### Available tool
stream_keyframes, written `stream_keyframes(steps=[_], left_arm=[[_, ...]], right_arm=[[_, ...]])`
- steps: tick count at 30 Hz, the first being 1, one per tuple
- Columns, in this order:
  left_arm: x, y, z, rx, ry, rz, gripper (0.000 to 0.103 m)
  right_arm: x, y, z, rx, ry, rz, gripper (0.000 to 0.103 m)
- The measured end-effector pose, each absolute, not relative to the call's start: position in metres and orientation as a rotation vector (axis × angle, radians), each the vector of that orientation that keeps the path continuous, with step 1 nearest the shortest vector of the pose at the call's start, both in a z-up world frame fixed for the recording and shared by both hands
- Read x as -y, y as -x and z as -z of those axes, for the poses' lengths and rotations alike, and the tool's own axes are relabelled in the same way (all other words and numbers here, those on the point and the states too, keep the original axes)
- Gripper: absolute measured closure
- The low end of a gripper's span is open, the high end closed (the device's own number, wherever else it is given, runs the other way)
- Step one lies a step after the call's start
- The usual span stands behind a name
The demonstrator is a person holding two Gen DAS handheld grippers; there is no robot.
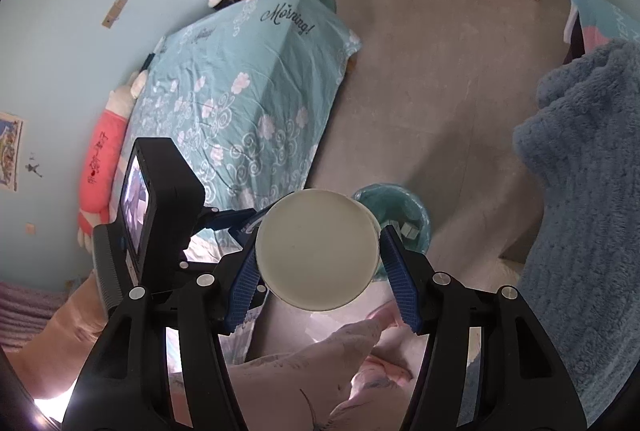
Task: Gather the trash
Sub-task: 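Carry gum pack and cup to the wastebasket and open both tools, then return both tools to the remaining items on the bedspread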
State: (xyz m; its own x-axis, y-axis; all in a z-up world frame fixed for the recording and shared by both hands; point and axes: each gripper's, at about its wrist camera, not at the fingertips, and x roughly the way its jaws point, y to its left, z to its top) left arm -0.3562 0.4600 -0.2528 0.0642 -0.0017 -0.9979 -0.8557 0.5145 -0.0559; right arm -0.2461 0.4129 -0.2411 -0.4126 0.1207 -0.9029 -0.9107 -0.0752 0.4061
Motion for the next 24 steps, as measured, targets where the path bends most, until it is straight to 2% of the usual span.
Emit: stream_keyframes(steps=[7, 8, 10, 11, 14, 15, 24], left_arm=[[-0.459, 0.353, 0.26, -1.379, 0.833, -0.753, 0.053], [-0.46, 0.353, 0.26, -1.383, 0.825, -0.762, 0.051], [-0.462, 0.352, 0.261, -1.384, 0.816, -0.778, 0.036], [-0.463, 0.352, 0.261, -1.383, 0.815, -0.783, 0.035], [-0.464, 0.354, 0.262, -1.384, 0.819, -0.787, 0.034], [-0.464, 0.355, 0.262, -1.389, 0.816, -0.793, 0.034], [-0.461, 0.36, 0.247, -1.376, 0.769, -0.816, 0.032]], right_arm=[[-0.415, 0.25, 0.255, -1.404, 0.934, -1.586, 0.044], [-0.416, 0.25, 0.258, -1.417, 0.927, -1.588, 0.043], [-0.418, 0.25, 0.262, -1.441, 0.92, -1.583, 0.042], [-0.419, 0.249, 0.263, -1.448, 0.914, -1.58, 0.042], [-0.421, 0.243, 0.265, -1.466, 0.883, -1.557, 0.041], [-0.421, 0.24, 0.266, -1.48, 0.867, -1.55, 0.035], [-0.411, 0.22, 0.24, -1.435, 0.819, -1.565, 0.035]])
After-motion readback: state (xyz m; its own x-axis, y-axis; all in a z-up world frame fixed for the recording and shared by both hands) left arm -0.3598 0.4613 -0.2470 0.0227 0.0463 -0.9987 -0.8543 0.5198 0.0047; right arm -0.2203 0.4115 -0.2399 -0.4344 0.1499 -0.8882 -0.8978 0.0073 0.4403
